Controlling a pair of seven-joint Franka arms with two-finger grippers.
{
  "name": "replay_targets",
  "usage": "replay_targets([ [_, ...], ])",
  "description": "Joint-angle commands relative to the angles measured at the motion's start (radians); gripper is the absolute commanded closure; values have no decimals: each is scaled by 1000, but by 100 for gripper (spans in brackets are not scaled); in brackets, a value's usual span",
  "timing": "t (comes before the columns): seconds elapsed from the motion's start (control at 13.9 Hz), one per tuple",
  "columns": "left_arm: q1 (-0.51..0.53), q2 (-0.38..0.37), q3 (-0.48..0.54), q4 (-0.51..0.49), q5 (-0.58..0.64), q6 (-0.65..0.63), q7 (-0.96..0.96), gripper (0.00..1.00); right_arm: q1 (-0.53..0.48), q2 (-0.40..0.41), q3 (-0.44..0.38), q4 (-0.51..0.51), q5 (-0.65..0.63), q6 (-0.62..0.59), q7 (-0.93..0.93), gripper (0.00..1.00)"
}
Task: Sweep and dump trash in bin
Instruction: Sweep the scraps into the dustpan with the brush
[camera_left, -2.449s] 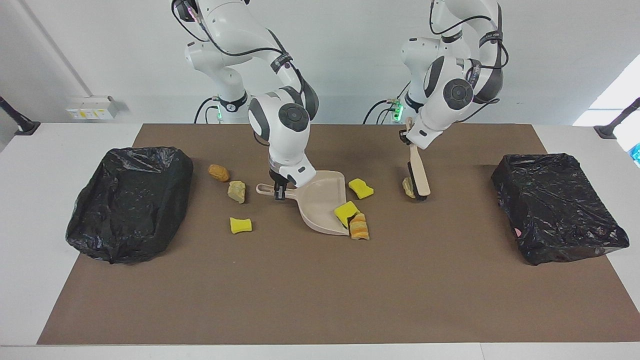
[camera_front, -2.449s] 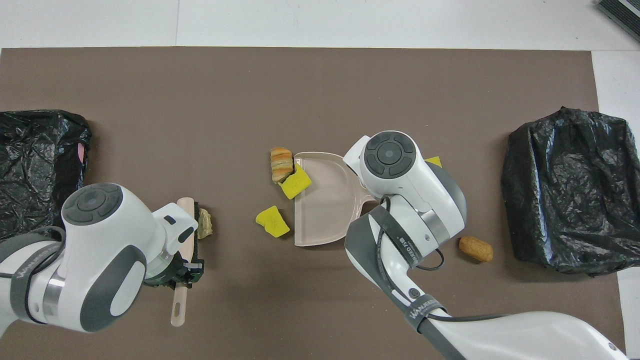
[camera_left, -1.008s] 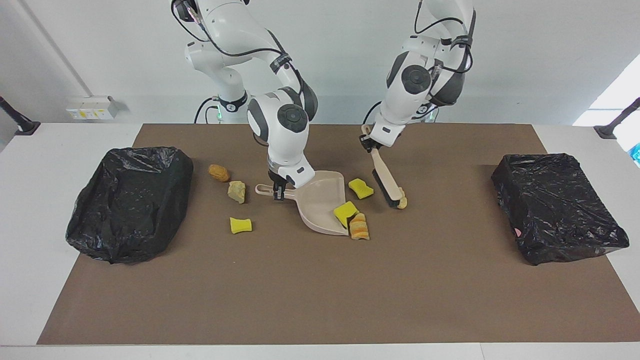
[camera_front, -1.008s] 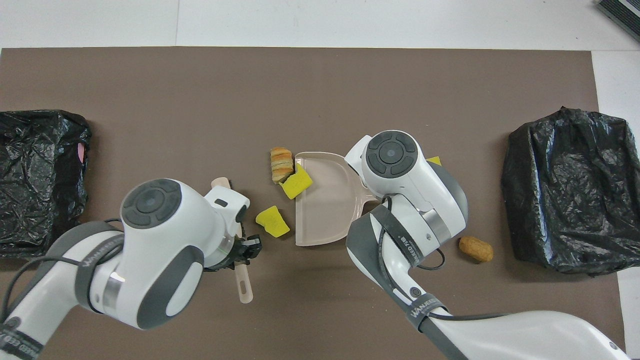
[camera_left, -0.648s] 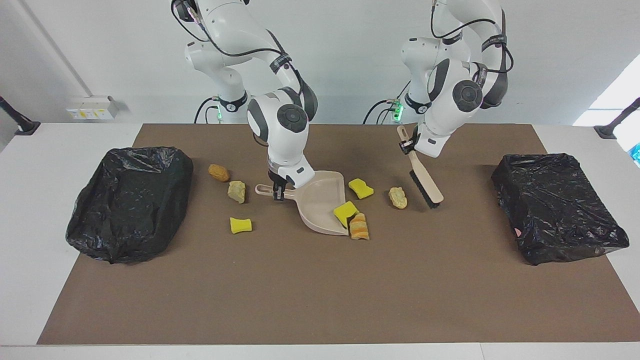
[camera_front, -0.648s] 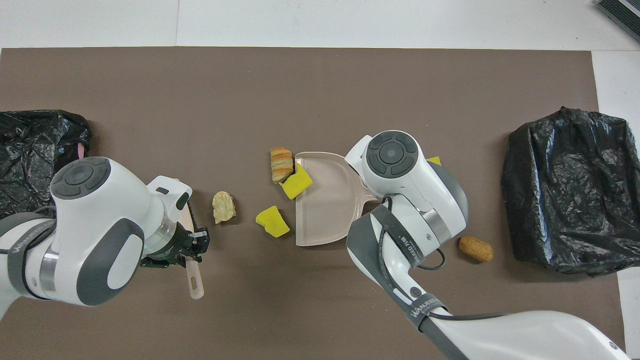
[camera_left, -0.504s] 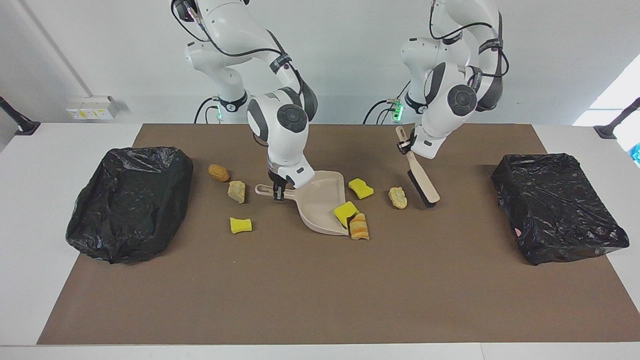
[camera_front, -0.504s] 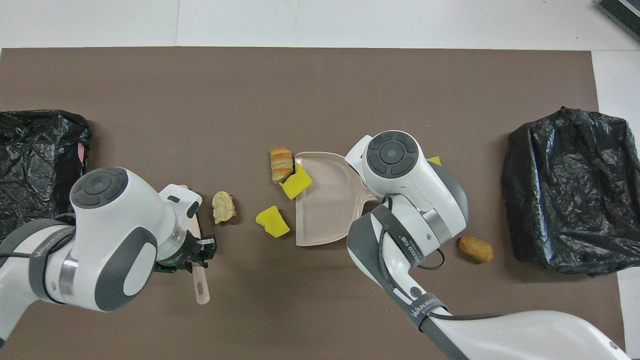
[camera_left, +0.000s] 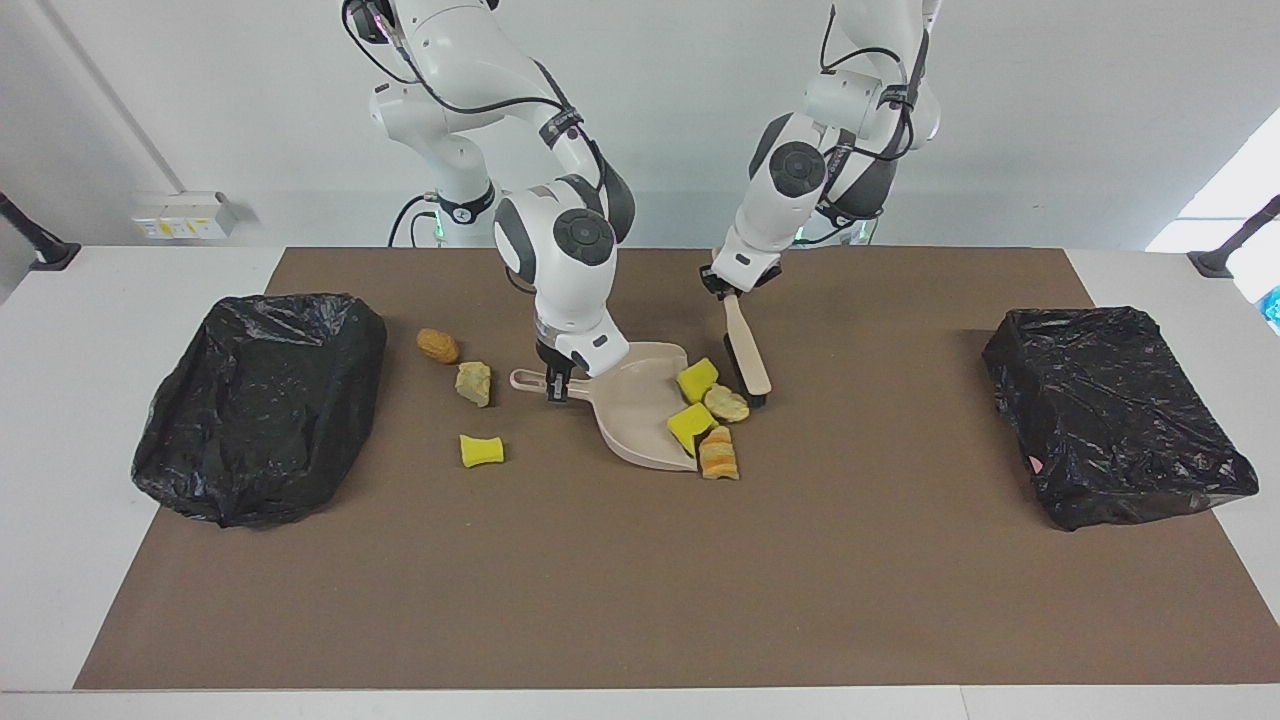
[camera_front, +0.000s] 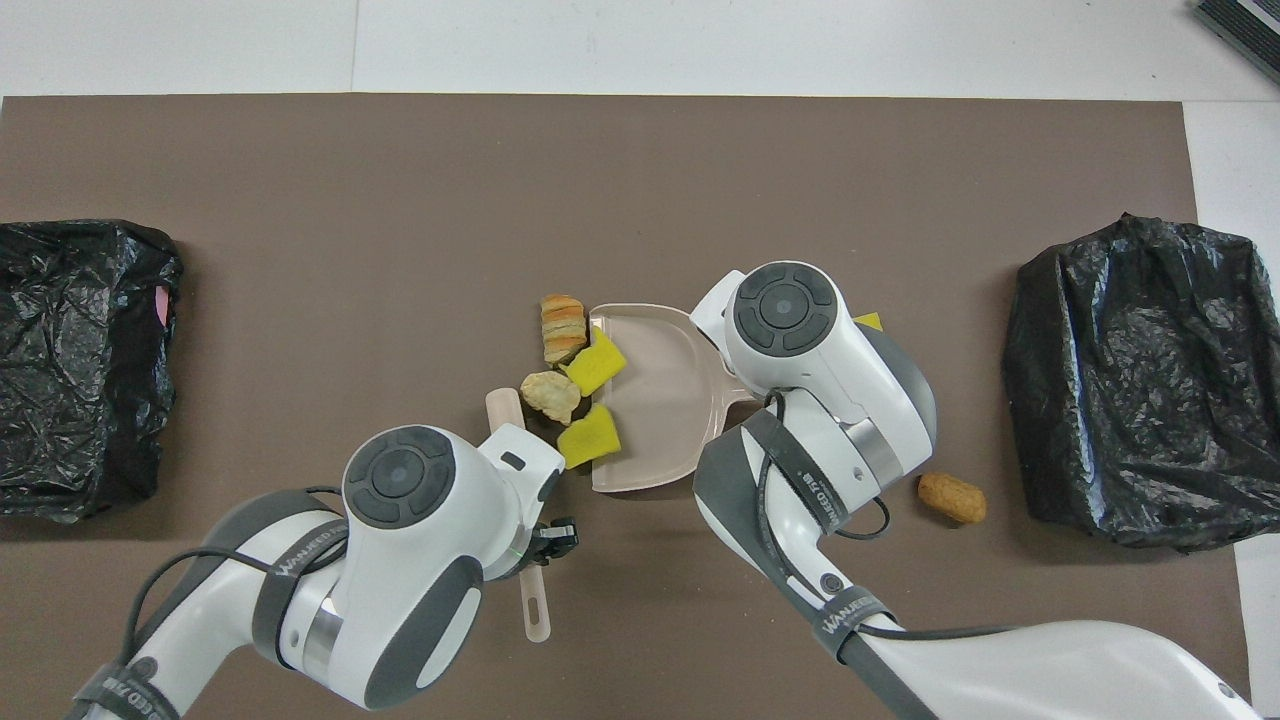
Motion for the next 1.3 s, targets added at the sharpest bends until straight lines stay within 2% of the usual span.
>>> replay_targets([
  [0.0, -77, 17, 16, 39, -46, 79, -90, 100, -14, -8, 8, -20, -18, 32, 33, 100],
  [0.22, -59, 55, 22, 89, -40, 91, -95, 100, -14, -8, 8, -22, -18, 31, 33, 100],
  [0.36, 12, 60, 22, 86, -33, 65, -16, 100, -16, -8, 8, -22, -17, 32, 33, 100],
  [0.65, 108, 80, 22, 77, -34, 153, -16, 100, -17, -7, 9, -22, -12, 43, 33, 100],
  [0.79, 114, 81, 22, 77, -39, 158, -37, 100, -17, -7, 8, -20, -12, 44, 33, 100],
  [1.08, 114, 80, 22, 72, -33, 129, 58, 100, -16, -7, 8, -20, -12, 44, 33, 100],
  [1.22, 102, 92, 21, 82, 45, 112, 63, 100, -16, -7, 8, -22, -12, 44, 33, 100],
])
